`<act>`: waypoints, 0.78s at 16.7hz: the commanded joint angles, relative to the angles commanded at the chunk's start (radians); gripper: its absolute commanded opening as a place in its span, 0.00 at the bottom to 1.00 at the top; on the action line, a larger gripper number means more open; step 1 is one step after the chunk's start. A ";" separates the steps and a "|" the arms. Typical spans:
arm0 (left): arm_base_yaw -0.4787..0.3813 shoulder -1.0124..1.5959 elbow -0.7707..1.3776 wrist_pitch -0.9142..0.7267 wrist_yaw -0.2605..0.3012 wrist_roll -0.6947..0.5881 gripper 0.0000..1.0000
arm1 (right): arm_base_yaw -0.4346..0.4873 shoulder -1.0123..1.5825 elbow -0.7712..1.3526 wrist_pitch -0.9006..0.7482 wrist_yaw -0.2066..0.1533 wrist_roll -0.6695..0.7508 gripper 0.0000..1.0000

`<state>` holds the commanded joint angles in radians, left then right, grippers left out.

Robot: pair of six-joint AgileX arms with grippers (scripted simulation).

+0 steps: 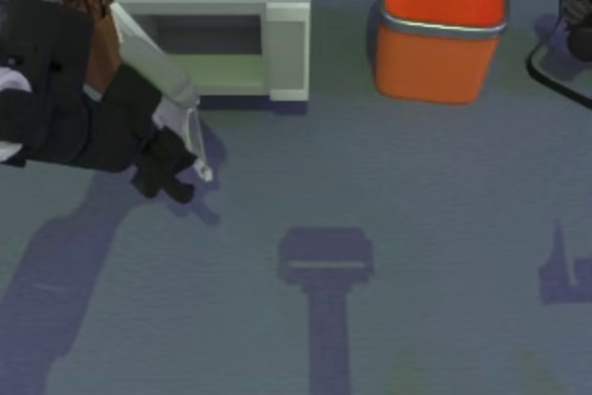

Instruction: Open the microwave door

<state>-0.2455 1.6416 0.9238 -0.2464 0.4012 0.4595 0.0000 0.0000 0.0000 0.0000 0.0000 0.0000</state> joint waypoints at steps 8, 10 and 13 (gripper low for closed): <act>0.050 0.001 0.010 -0.049 0.056 0.105 0.00 | 0.000 0.000 0.000 0.000 0.000 0.000 1.00; 0.050 0.001 0.010 -0.049 0.056 0.105 0.00 | 0.000 0.000 0.000 0.000 0.000 0.000 1.00; 0.050 0.001 0.010 -0.049 0.056 0.105 0.00 | 0.000 0.000 0.000 0.000 0.000 0.000 1.00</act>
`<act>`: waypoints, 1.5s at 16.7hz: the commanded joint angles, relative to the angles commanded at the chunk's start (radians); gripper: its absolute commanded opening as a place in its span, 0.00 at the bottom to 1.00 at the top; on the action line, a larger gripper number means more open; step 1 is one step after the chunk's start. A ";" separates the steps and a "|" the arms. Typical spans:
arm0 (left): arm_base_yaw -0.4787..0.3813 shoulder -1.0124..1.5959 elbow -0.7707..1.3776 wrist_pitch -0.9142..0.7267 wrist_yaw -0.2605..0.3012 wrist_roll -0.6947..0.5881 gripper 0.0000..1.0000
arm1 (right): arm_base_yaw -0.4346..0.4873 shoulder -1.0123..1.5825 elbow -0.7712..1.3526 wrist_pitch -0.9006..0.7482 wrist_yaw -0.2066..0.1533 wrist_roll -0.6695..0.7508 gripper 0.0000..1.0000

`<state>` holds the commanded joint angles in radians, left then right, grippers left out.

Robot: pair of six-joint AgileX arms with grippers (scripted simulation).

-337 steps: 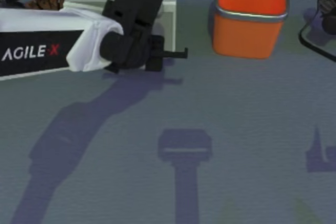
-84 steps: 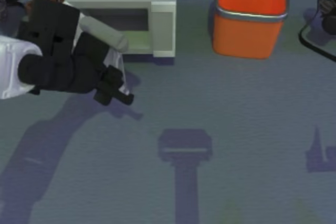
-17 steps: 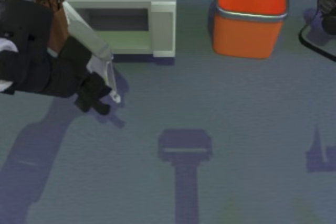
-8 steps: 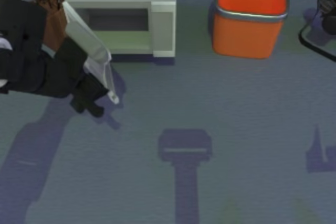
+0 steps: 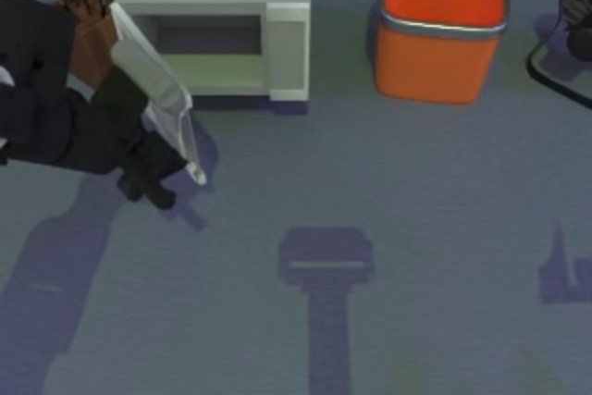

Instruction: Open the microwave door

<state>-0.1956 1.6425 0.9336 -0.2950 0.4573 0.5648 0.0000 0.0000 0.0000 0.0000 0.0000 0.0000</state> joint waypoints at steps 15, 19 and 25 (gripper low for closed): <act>0.000 0.000 0.000 0.000 0.000 0.000 0.00 | 0.000 0.000 0.000 0.000 0.000 0.000 1.00; 0.000 0.000 0.000 0.000 0.000 0.000 0.00 | 0.000 0.000 0.000 0.000 0.000 0.000 1.00; 0.026 0.002 0.012 -0.033 0.038 0.065 0.00 | 0.000 0.000 0.000 0.000 0.000 0.000 1.00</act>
<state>-0.1698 1.6445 0.9456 -0.3276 0.4953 0.6300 0.0000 0.0000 0.0000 0.0000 0.0000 0.0000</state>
